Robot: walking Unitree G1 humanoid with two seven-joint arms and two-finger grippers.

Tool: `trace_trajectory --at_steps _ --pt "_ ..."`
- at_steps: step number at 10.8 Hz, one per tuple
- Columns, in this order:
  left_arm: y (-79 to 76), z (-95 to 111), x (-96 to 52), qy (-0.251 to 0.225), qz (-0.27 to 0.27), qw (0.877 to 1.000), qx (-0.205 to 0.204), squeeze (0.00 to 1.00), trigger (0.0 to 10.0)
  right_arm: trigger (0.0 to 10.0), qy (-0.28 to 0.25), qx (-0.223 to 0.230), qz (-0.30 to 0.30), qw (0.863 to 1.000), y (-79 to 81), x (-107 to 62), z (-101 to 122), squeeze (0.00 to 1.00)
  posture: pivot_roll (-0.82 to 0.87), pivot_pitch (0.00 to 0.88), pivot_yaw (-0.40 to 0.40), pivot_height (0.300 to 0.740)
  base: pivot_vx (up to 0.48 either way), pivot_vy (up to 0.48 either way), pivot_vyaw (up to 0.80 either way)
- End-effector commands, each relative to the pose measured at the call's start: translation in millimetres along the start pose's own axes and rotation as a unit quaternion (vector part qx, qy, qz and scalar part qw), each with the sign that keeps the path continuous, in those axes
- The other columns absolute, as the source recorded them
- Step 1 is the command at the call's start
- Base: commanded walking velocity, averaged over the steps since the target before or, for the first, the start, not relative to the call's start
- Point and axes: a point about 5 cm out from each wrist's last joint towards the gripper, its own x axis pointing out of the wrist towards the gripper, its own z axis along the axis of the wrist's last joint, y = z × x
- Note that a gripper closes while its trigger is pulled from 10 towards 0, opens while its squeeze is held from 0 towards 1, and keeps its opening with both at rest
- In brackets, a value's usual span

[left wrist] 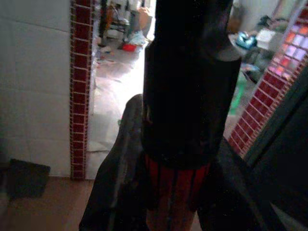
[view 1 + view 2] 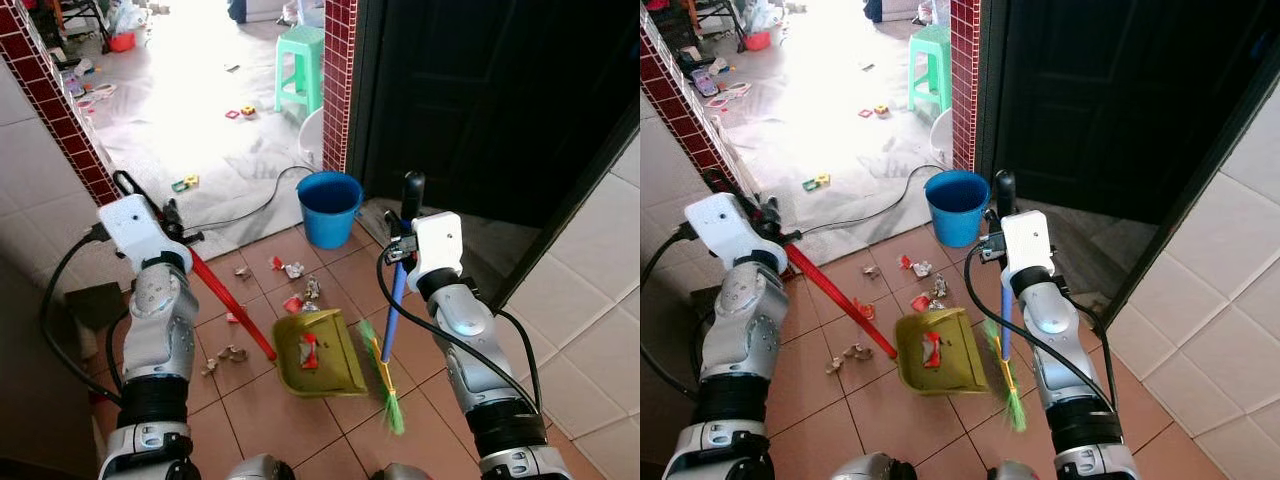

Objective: Sweep floor

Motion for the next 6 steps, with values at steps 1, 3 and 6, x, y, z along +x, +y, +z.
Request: trace_trajectory --at_steps 1,3,6 --pt "-1.0 37.0 9.5 -0.08 0.014 0.996 -0.028 0.0 10.0 10.0 -0.04 -0.016 0.011 0.999 -0.2 6.6 18.7 0.0 -0.1 0.031 0.054 0.74 0.0 0.0 0.64" --pt "-3.5 50.6 12.8 -0.109 0.024 0.993 -0.027 0.0 10.0 10.0 -0.038 -0.019 0.016 0.999 -1.8 4.9 18.0 0.0 -0.1 0.037 0.046 0.74 0.0 0.0 0.63" --pt "-25.4 72.4 18.2 -0.144 0.006 0.989 -0.019 0.0 10.0 10.0 -0.052 -0.018 0.029 0.998 0.5 9.7 27.8 0.0 -0.07 0.089 0.037 0.74 0.0 0.0 0.18"
